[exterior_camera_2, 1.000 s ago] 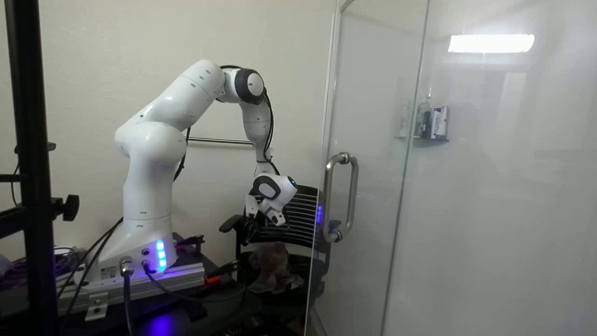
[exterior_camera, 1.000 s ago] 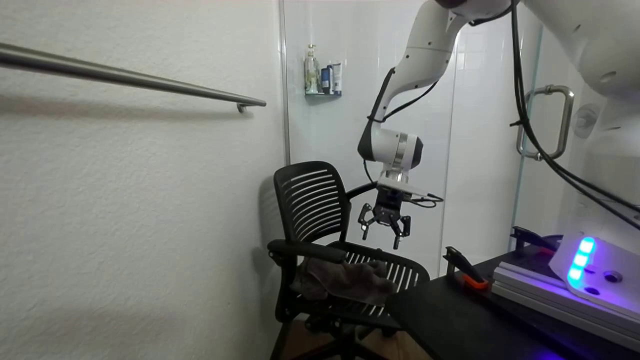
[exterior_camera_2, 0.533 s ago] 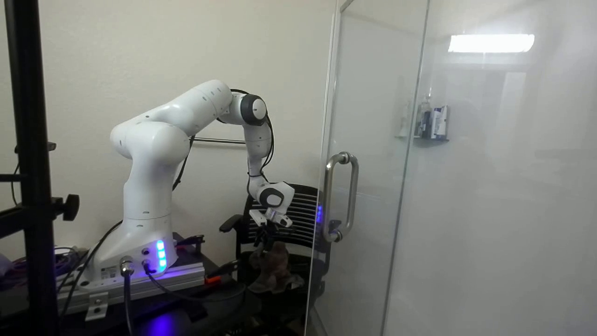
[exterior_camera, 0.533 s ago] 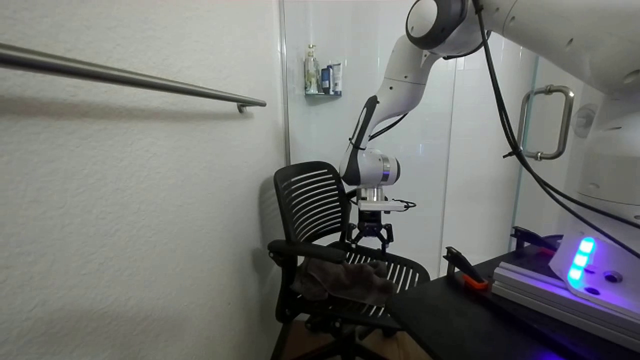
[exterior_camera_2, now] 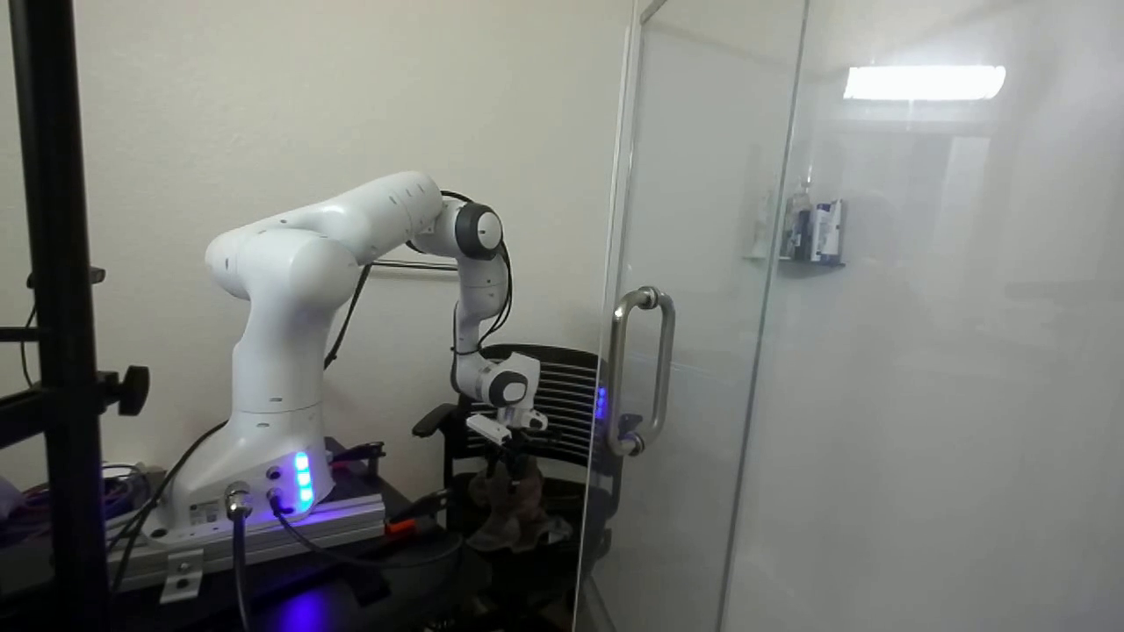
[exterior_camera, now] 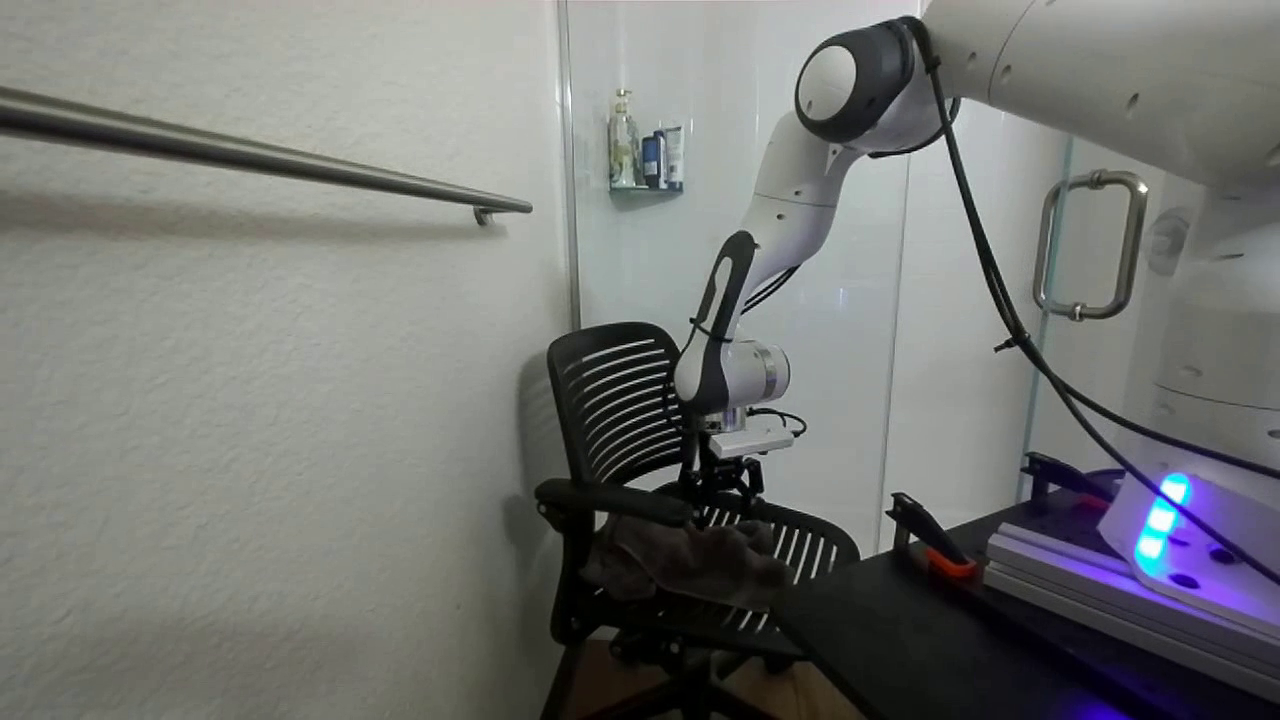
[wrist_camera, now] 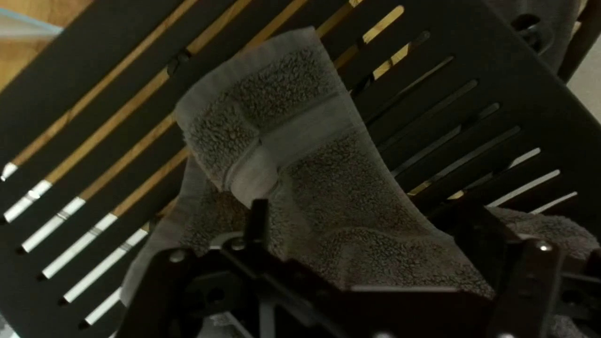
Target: Remove the towels from the black chair and put them on the floor
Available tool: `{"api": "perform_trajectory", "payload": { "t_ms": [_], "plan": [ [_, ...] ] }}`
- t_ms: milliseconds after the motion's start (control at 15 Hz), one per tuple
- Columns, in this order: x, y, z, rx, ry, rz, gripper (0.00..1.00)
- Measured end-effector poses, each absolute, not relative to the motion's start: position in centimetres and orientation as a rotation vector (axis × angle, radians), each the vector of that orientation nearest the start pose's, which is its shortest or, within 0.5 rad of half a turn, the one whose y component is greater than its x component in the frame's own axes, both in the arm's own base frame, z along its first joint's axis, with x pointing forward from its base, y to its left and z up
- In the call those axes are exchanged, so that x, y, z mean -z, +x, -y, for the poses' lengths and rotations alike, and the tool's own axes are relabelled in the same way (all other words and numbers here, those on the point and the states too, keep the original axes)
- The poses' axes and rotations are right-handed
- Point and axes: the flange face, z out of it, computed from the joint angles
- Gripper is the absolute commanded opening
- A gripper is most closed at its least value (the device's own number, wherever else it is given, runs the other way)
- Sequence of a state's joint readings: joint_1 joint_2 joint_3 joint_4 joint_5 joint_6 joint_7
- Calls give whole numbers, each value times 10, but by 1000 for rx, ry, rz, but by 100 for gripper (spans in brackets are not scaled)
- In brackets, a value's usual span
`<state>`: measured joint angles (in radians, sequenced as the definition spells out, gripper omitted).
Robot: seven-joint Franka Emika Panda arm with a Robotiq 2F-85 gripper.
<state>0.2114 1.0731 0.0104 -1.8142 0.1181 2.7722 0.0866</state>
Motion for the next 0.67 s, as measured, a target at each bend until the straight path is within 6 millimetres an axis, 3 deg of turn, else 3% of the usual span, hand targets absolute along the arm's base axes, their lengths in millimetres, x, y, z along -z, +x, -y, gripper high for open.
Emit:
{"api": "perform_trajectory", "payload": {
  "t_ms": [200, 467, 667],
  "plan": [
    [76, 560, -156, -69, -3127, 258, 100],
    [72, 570, -200, 95, -3131, 549, 100],
    [70, 570, -208, 150, -3118, 617, 100]
  ]
}}
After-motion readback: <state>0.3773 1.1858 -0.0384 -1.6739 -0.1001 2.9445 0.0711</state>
